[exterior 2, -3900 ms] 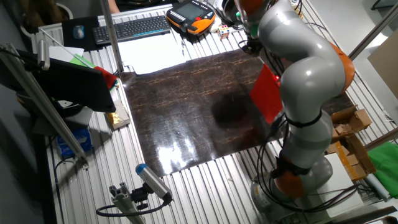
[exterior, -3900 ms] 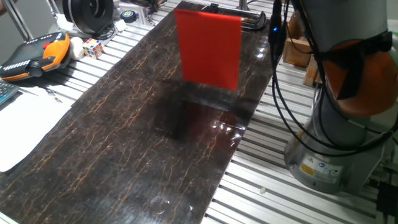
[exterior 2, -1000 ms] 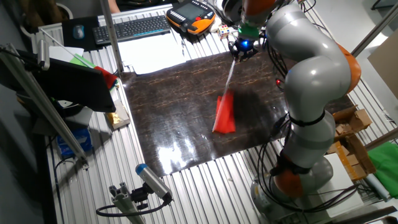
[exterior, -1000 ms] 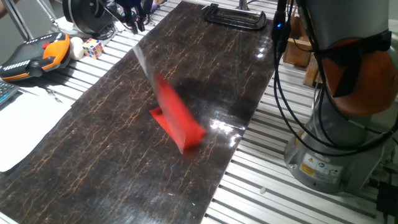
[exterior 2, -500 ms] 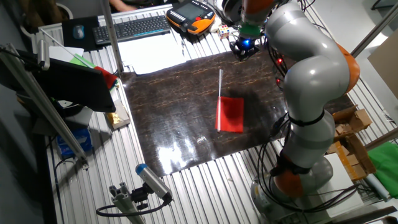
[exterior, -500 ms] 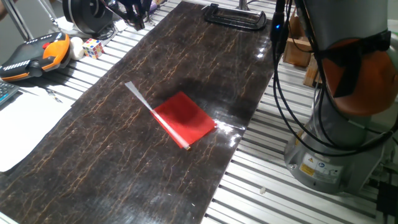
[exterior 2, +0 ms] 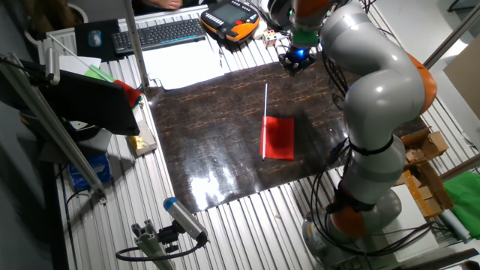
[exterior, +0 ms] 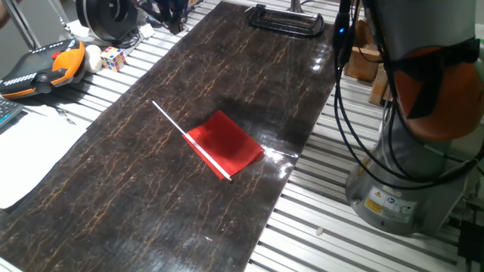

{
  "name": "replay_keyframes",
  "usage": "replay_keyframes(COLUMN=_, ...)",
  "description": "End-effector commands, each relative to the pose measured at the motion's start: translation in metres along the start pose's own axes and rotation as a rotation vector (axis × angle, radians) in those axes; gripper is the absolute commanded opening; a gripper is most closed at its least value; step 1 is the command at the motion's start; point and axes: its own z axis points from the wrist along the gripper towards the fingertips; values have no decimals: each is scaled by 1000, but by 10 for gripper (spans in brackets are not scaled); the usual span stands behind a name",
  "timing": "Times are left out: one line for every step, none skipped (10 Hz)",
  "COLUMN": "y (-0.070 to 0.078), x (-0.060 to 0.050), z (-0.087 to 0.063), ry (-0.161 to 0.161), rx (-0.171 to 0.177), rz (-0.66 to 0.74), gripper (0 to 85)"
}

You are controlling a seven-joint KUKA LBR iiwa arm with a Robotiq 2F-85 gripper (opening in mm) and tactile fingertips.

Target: Wave the flag

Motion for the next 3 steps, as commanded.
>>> replay_keyframes(y=0, x=1, z=0, ry=-13, rx=15, rz=-222, gripper=7)
replay_keyframes(y=0, x=2, z=-1, ry=-10, rx=16, rz=-230, gripper=7)
replay_keyframes(y=0, x=2, z=0, ry=-9, rx=16, rz=-235, gripper=7)
